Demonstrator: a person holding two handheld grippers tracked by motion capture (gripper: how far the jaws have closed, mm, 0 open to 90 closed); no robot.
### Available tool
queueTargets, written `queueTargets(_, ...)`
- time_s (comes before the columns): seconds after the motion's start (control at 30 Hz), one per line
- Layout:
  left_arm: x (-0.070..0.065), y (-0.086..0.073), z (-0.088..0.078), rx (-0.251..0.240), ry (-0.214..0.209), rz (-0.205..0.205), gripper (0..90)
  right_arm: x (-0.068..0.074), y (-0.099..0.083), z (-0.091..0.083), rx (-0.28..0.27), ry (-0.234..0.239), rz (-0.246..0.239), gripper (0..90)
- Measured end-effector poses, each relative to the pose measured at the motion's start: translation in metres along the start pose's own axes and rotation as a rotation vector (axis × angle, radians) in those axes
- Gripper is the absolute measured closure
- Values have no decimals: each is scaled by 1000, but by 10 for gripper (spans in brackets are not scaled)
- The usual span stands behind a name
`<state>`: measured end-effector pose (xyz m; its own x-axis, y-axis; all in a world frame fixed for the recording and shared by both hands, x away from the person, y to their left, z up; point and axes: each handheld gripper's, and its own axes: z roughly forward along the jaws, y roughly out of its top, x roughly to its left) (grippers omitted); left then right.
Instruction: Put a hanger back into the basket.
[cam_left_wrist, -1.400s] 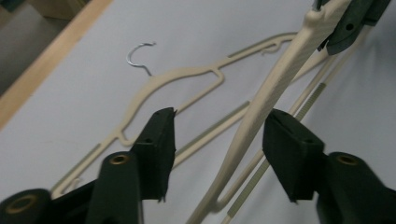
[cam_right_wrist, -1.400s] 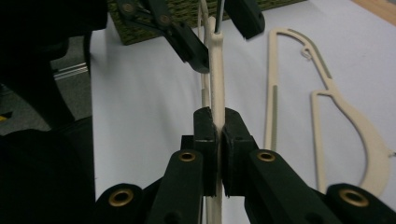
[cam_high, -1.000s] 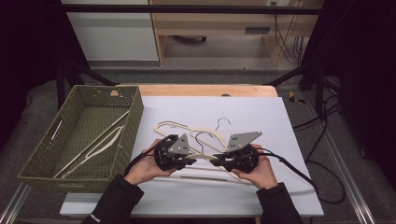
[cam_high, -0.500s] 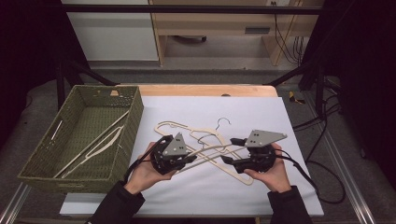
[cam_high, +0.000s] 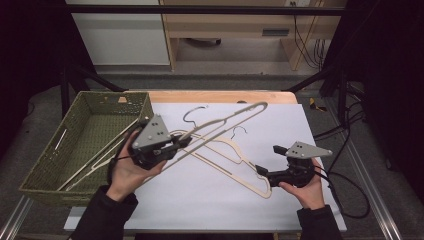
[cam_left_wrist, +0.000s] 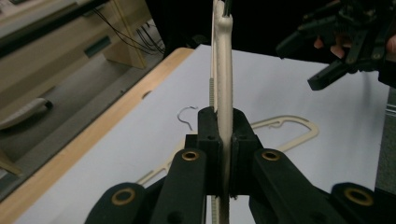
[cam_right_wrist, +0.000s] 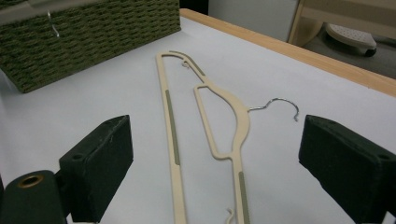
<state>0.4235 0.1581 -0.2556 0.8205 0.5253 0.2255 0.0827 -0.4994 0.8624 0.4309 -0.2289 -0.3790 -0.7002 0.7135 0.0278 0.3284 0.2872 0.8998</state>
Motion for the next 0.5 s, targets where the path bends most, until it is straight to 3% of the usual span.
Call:
queueTargets(0.07, 4, 2, -6, -3, 17, 5, 857, -1, -2, -2, -5, -9, 13, 93)
queueTargets(0.1, 12, 5, -18, -9, 45, 2, 858, -2, -4, -2, -6, -13, 14, 89)
queueTargets(0.2, 25, 3, -32, -3, 94, 4, 857, -5, -7, -4, -9, -27, 24, 83)
queueTargets(0.43, 56, -17, -57, 26, 179, -18, 857, -9, -12, -5, -11, -46, 43, 78)
queueTargets(0.5, 61, -21, -59, 29, 185, -29, 857, -9, -12, -5, -7, -47, 45, 76)
